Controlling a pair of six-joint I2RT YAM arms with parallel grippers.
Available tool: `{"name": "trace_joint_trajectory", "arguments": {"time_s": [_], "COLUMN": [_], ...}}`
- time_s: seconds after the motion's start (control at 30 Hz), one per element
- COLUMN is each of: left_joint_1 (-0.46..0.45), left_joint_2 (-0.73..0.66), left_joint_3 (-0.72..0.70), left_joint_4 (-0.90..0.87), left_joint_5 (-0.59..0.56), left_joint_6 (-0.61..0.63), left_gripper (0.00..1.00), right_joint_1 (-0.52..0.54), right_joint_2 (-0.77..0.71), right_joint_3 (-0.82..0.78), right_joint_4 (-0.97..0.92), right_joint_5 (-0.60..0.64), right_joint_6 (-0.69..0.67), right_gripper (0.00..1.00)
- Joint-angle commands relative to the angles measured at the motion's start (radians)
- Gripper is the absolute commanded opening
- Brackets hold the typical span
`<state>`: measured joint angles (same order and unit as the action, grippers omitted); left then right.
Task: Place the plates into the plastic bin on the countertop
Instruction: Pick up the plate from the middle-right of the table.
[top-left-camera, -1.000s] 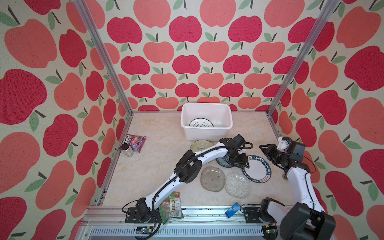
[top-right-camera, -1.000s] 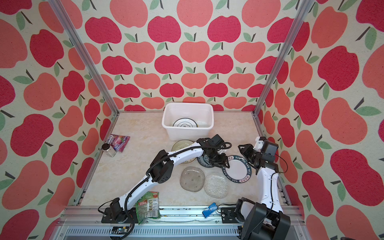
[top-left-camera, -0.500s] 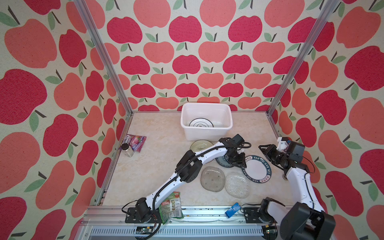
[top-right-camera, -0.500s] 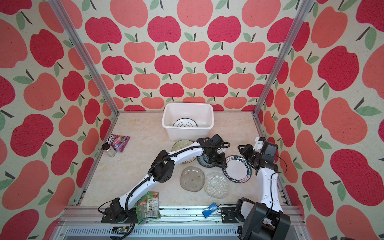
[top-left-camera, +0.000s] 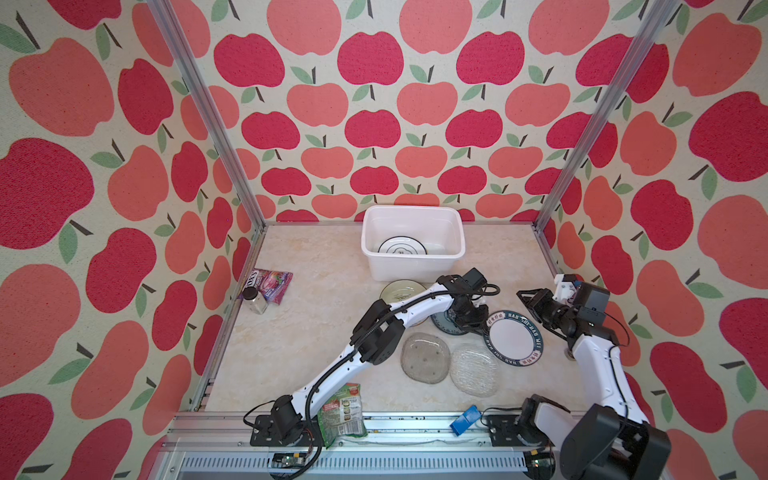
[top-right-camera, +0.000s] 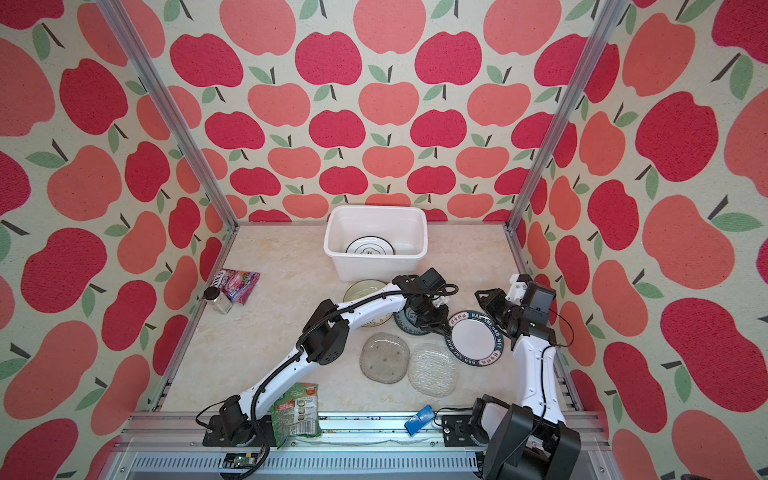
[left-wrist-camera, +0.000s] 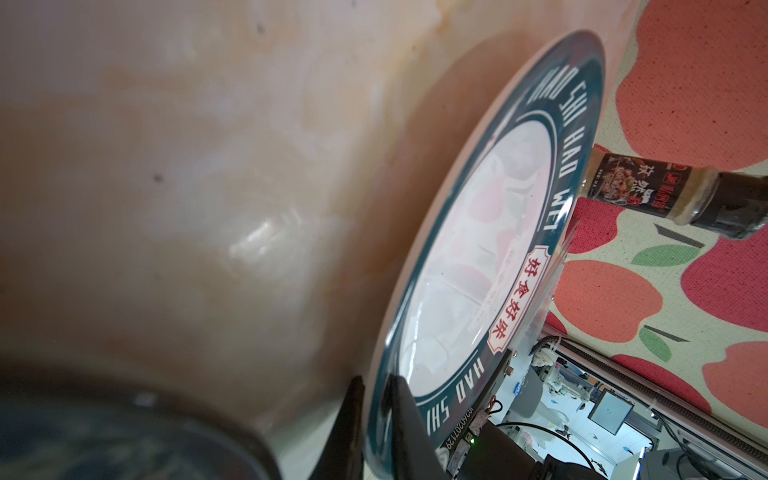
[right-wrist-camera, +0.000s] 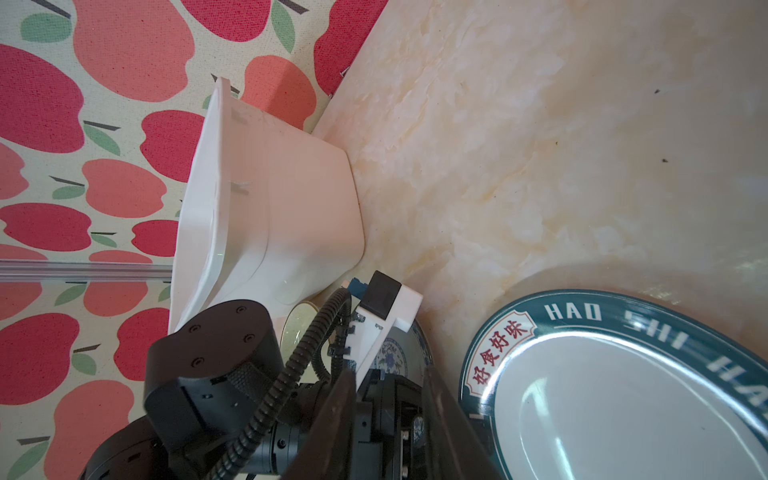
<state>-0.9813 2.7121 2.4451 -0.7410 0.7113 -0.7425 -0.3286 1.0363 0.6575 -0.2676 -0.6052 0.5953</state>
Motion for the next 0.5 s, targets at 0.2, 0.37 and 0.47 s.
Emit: {"name": "trace_joint_trajectory", "arguments": {"time_s": [0.2, 0.37, 0.47], "left_joint_1": [0.006, 0.013, 0.022], "left_joint_2": [0.012, -0.046, -0.128], "left_joint_3": [0.004, -0.028, -0.126], "left_joint_4": [0.043, 0.067, 0.148], "left_joint_5": [0.032, 0.024, 0.047], "left_joint_6": [0.015, 0.061, 0.090], "left_gripper": [0.00, 0.00, 0.00], "right_joint_1": [-0.007, -0.009, -0.009], "right_joint_2": [-0.002, -0.012, -0.033], "right_joint_3": [0.017, 0.057, 0.075], "right_joint_4": [-0.007, -0.011, -0.003], "right_joint_5": [-0.025, -0.031, -0.029], "right_joint_6": [0.018, 0.049, 0.082], "right_gripper": [0.30, 0.30, 0.31]}}
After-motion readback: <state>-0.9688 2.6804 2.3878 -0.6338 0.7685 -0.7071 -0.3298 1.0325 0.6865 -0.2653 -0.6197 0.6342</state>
